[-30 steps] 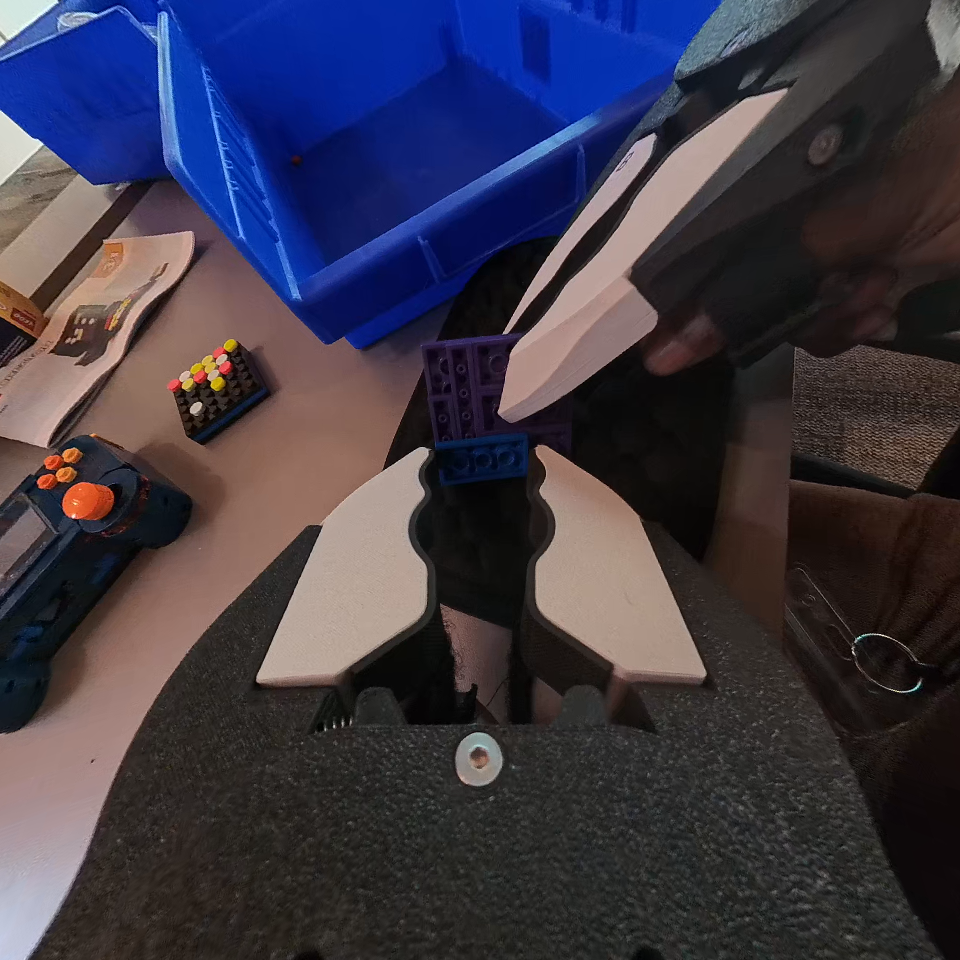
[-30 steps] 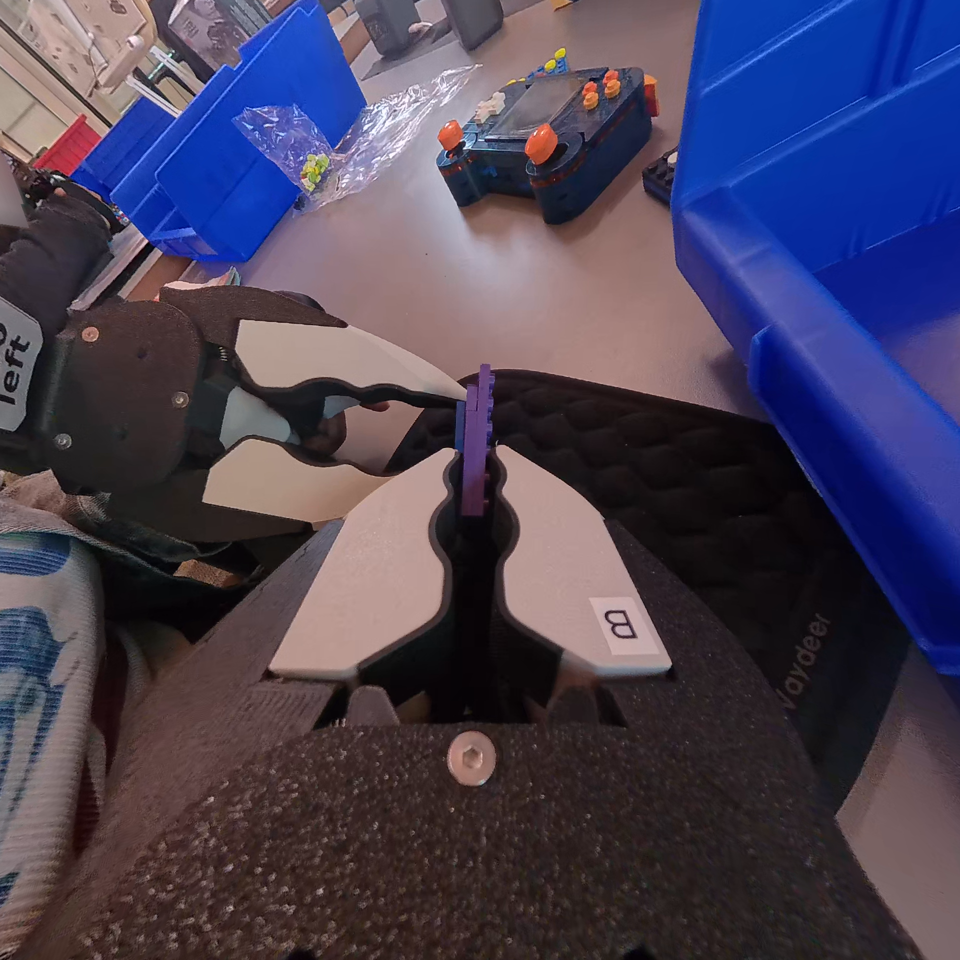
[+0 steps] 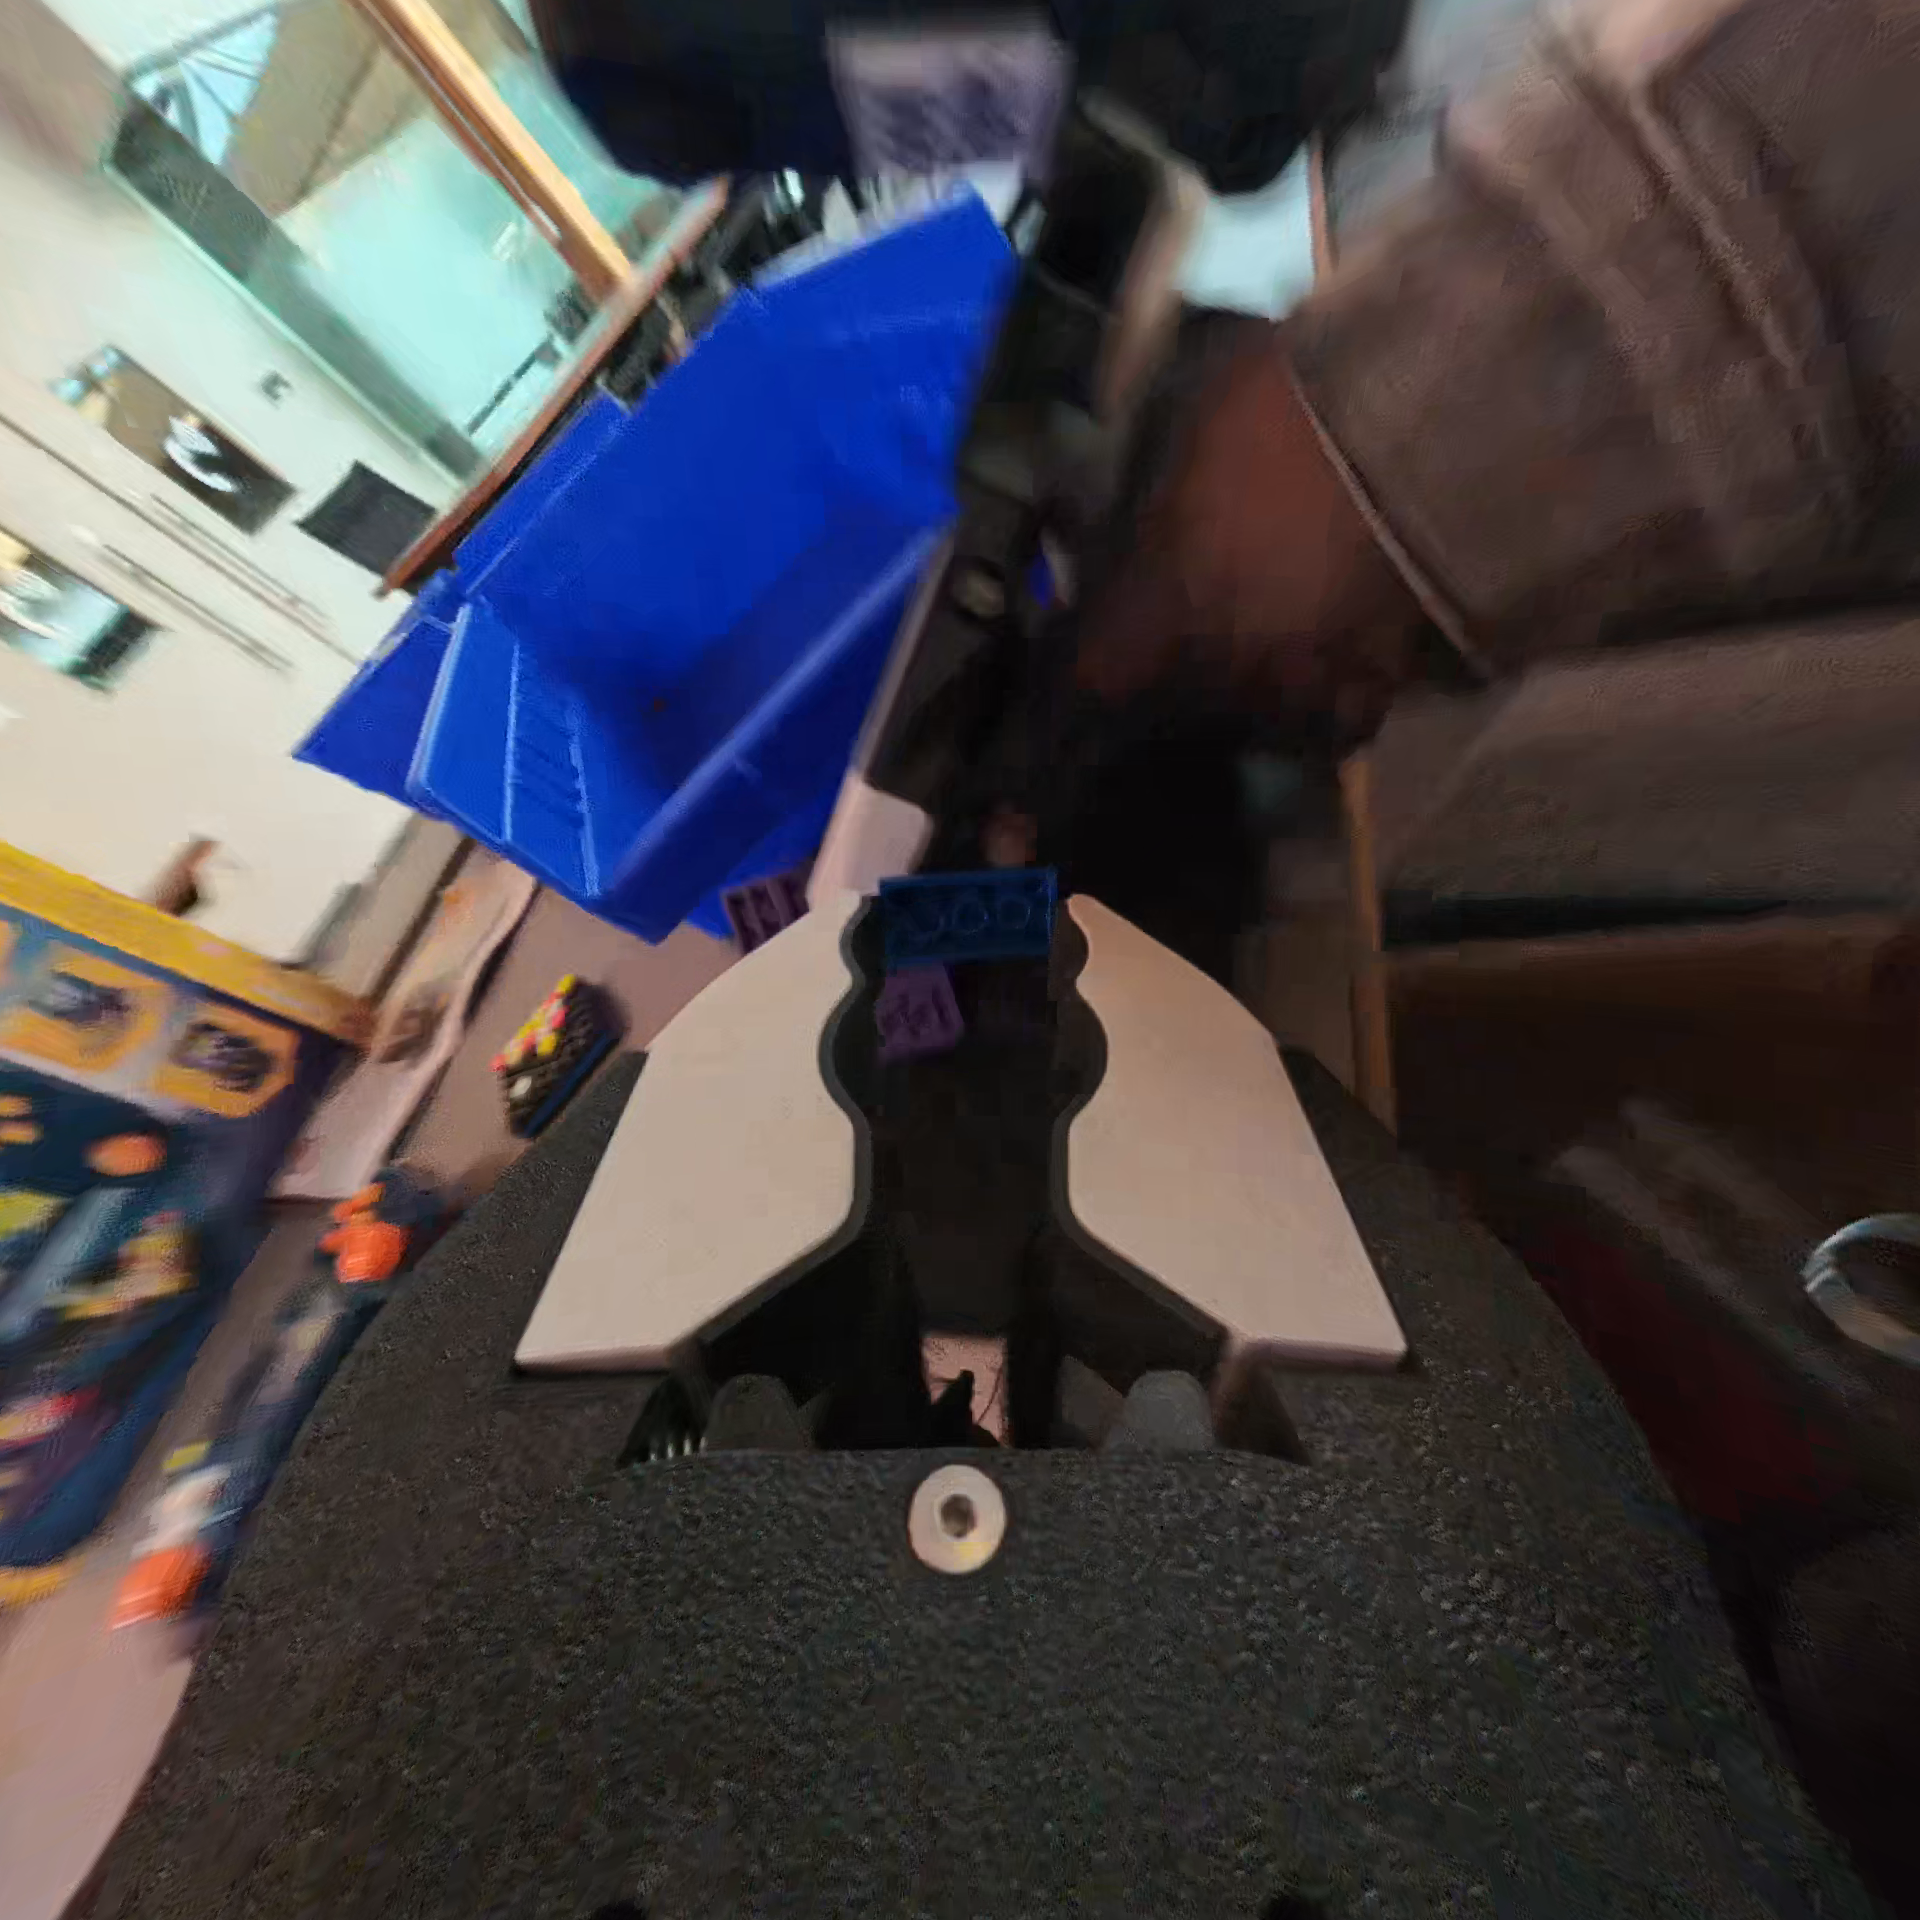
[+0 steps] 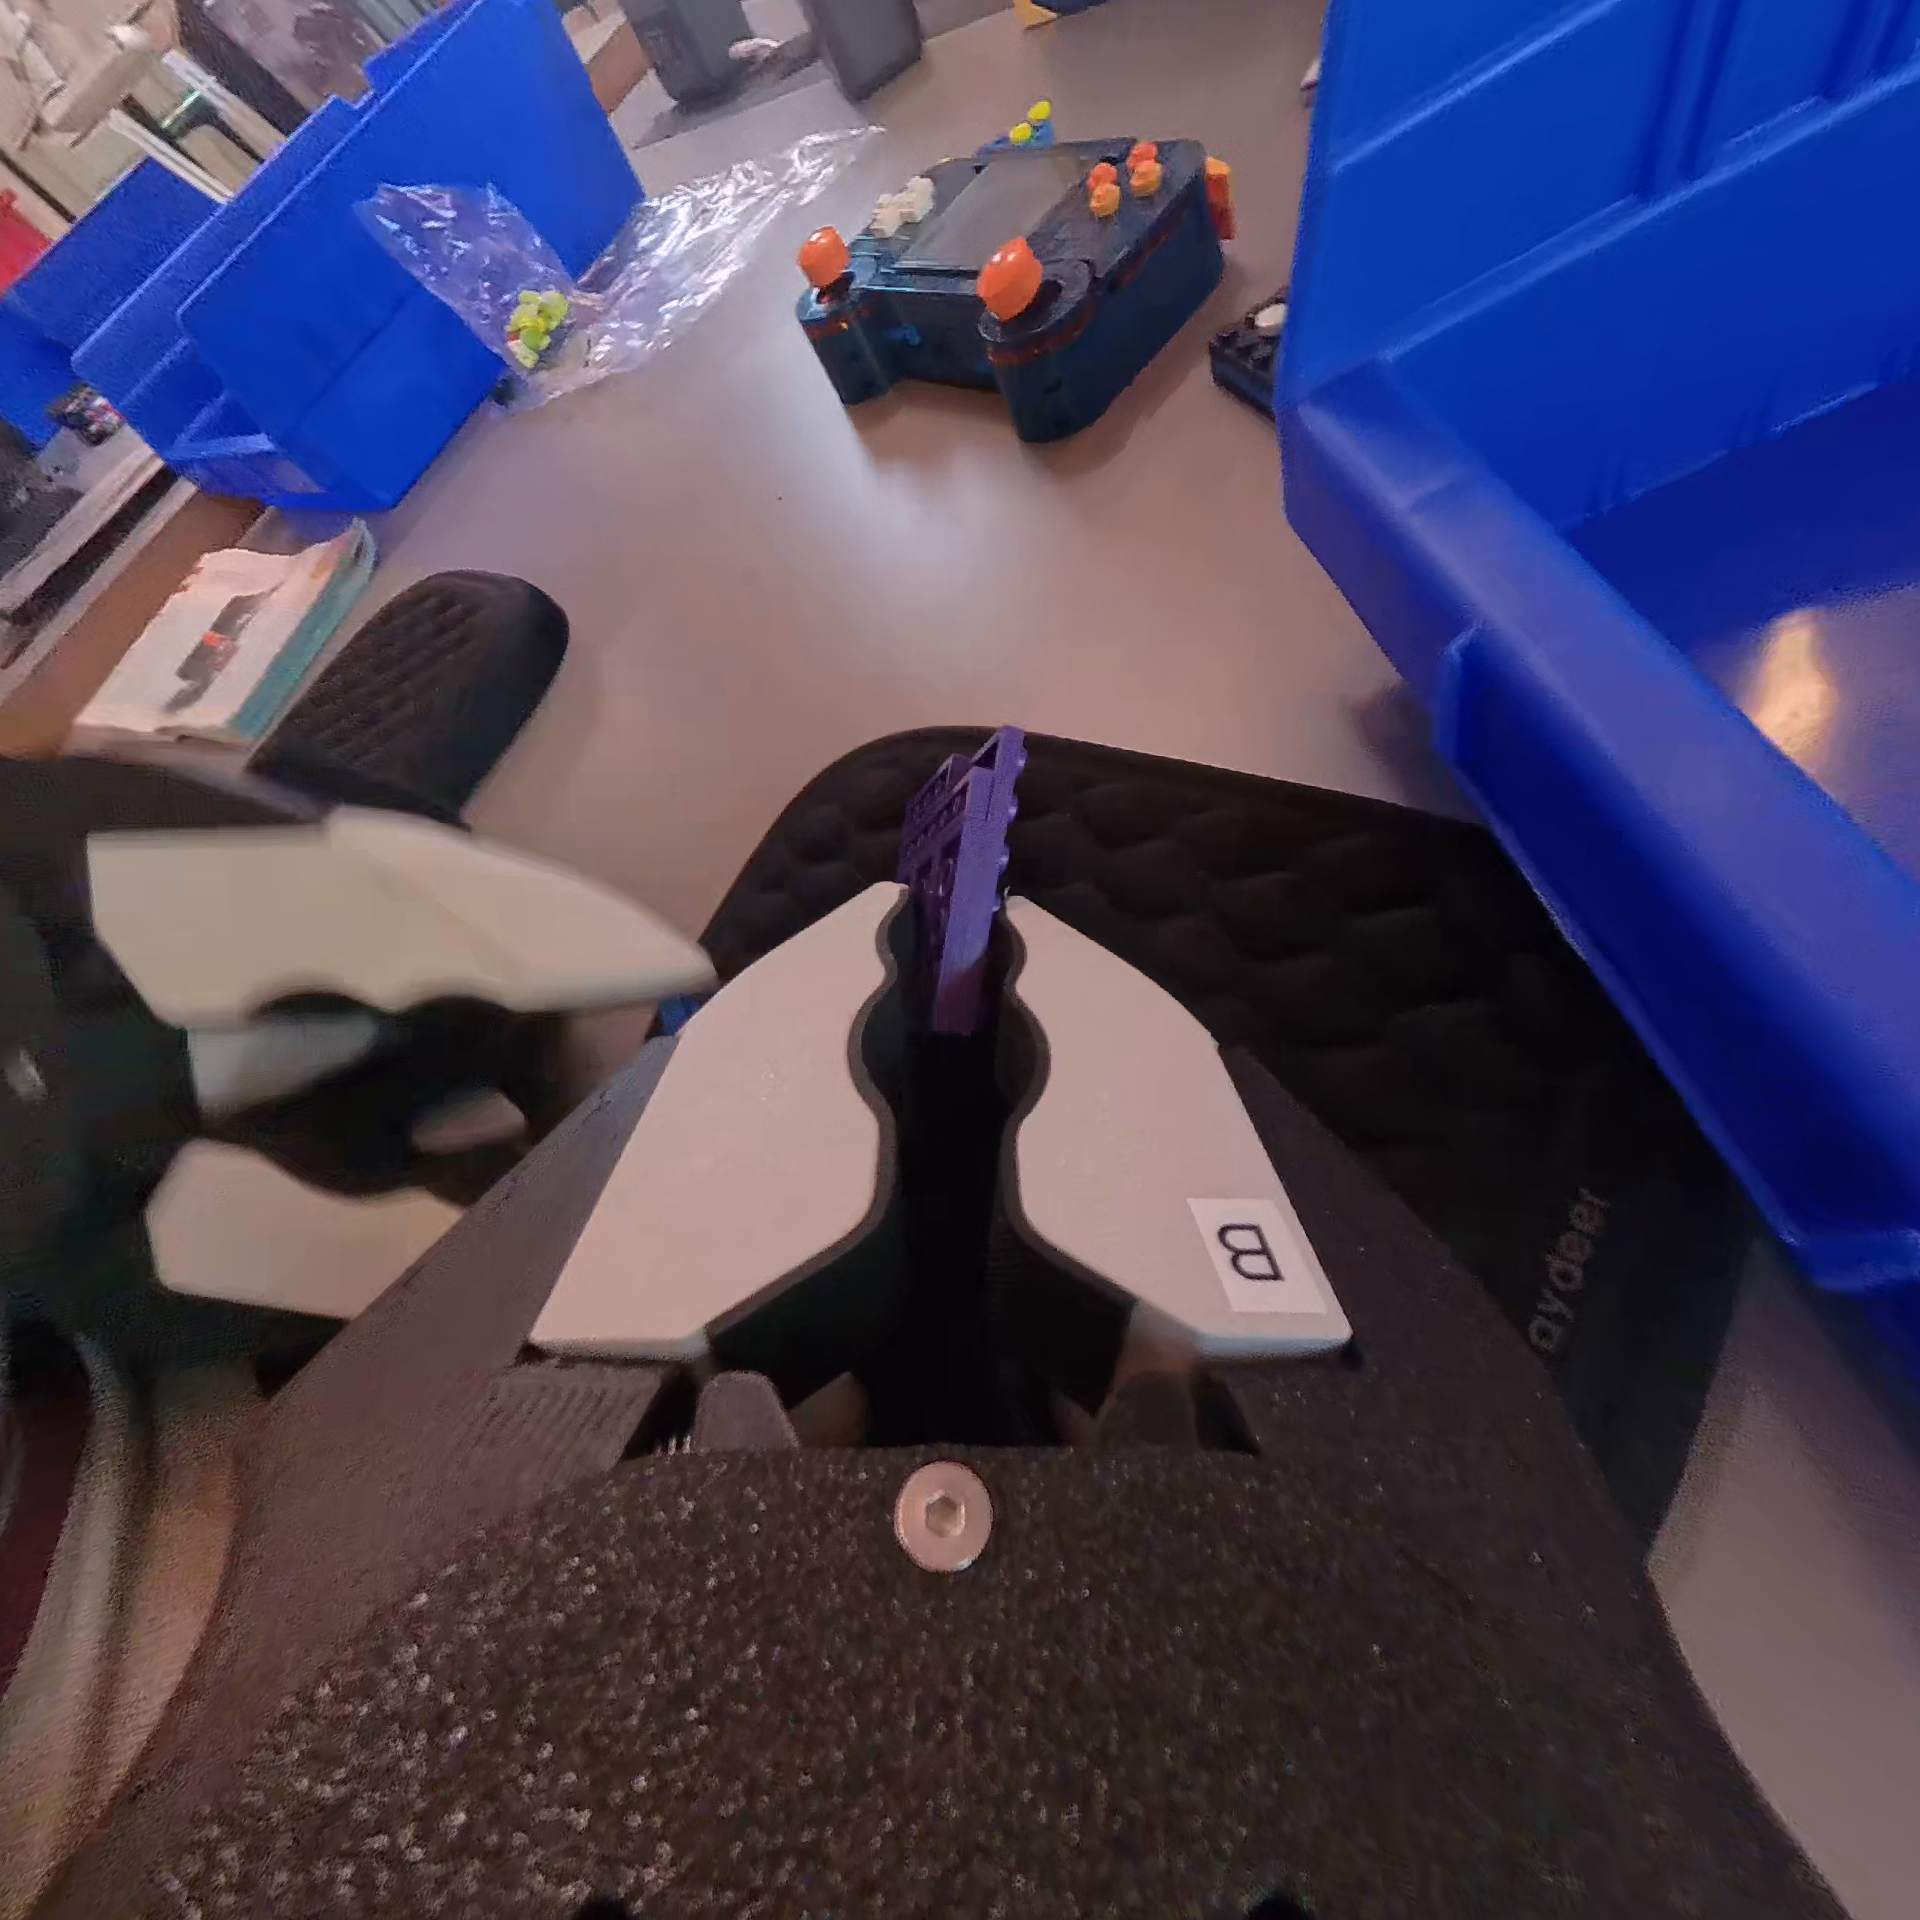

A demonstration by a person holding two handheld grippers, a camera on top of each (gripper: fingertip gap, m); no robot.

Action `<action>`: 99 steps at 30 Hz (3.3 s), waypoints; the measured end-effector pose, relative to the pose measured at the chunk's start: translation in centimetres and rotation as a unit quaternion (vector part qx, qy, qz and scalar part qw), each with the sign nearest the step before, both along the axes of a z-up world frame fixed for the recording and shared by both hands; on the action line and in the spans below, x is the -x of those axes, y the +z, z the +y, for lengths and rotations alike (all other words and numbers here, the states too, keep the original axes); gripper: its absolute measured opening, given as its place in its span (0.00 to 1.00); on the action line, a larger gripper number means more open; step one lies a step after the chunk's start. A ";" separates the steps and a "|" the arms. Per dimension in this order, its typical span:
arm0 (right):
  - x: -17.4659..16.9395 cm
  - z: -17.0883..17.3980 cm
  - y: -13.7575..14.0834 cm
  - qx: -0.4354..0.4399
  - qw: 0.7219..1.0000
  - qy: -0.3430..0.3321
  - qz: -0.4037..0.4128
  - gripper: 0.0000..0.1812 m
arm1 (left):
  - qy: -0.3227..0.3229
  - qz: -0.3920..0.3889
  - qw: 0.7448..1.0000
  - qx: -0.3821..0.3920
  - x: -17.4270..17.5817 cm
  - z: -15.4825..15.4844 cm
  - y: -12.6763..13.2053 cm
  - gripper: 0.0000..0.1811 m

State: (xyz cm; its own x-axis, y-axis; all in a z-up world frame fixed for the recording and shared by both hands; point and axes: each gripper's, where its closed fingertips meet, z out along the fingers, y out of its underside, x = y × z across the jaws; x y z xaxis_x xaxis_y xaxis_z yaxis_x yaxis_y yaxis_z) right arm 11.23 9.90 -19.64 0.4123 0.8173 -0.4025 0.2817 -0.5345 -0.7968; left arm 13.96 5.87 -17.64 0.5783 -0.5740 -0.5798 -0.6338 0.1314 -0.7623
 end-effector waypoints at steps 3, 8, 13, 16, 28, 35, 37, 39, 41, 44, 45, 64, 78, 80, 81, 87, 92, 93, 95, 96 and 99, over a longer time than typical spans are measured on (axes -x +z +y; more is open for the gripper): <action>-0.3 -0.4 0.3 0.033 0.999 -0.001 0.037 0.06 | 0.090 -0.060 0.994 0.023 5.4 2.7 0.9 0.17; 0.0 -0.5 0.6 0.036 0.998 0.007 0.042 0.05 | 0.068 -0.164 0.983 0.054 6.1 2.0 3.8 0.17; 0.1 -0.7 1.0 0.001 0.999 0.010 0.043 0.05 | 0.048 -0.229 0.970 0.057 7.5 1.5 6.7 0.17; 0.1 -0.9 1.2 -0.021 0.999 0.020 0.042 0.05 | 0.026 -0.279 0.960 0.020 9.5 0.6 10.1 0.17; 0.6 -1.3 1.6 -0.093 0.994 0.048 0.035 0.05 | 0.173 -0.299 0.931 -0.120 26.1 -4.7 17.2 0.17; 0.6 -1.3 1.7 -0.093 0.993 0.050 0.043 0.05 | 0.463 -0.198 0.856 -0.113 47.0 -10.4 19.6 0.17; 0.6 -1.3 1.7 -0.087 0.994 0.052 0.045 0.05 | 0.493 -0.229 0.838 -0.039 51.7 -11.1 18.3 0.17; 0.6 -1.3 1.7 -0.084 0.994 0.054 0.045 0.05 | 0.488 -0.284 0.825 0.035 54.7 -11.0 16.7 0.17; 0.6 -1.3 1.7 -0.082 0.994 0.055 0.045 0.05 | 0.486 -0.332 0.804 0.082 57.2 -10.9 15.2 0.17; 0.6 -1.3 1.7 -0.079 0.994 0.055 0.046 0.05 | 0.494 -0.351 0.777 0.169 59.3 -11.0 12.1 0.17; 0.6 -1.3 1.7 -0.077 0.994 0.055 0.047 0.05 | 0.496 -0.347 0.773 0.190 59.7 -10.9 11.2 0.21; 0.8 -2.6 3.8 -0.157 0.980 0.081 0.092 0.05 | 0.228 -0.291 0.929 -0.033 36.0 -4.0 18.6 0.66; 2.1 -2.8 13.2 -0.426 0.883 -0.025 0.194 0.05 | -0.058 -0.533 0.824 0.181 3.9 1.5 10.9 0.40; 2.2 -2.8 13.4 -0.426 0.880 -0.034 0.207 0.05 | -0.054 -0.517 0.830 0.202 3.1 1.8 10.3 0.42; 2.2 -2.7 13.2 -0.427 0.880 -0.040 0.204 0.05 | -0.051 -0.510 0.836 0.195 3.1 1.9 10.3 0.39; 2.2 -3.0 12.1 -0.411 0.885 -0.028 0.216 0.07 | -0.041 -0.485 0.857 0.169 3.5 1.9 10.2 0.28; 1.0 -6.0 11.7 -0.257 0.900 0.170 0.308 0.26 | -0.128 -0.459 0.832 0.283 3.8 -0.4 8.7 0.28; 0.4 -5.8 12.1 -0.227 0.900 0.179 0.328 0.35 | -0.153 -0.455 0.823 0.304 3.8 -1.2 8.5 0.28; -0.1 -6.0 12.0 -0.201 0.897 0.214 0.331 0.40 | -0.193 -0.454 0.810 0.317 3.9 -2.3 8.7 0.28; 0.1 -6.2 11.6 -0.193 0.899 0.232 0.316 0.43 | -0.199 -0.445 0.814 0.315 3.9 -2.5 8.7 0.28; 1.1 -7.6 11.1 -0.183 0.898 0.271 0.296 0.42 | -0.202 -0.410 0.836 0.304 3.7 -2.7 8.3 0.28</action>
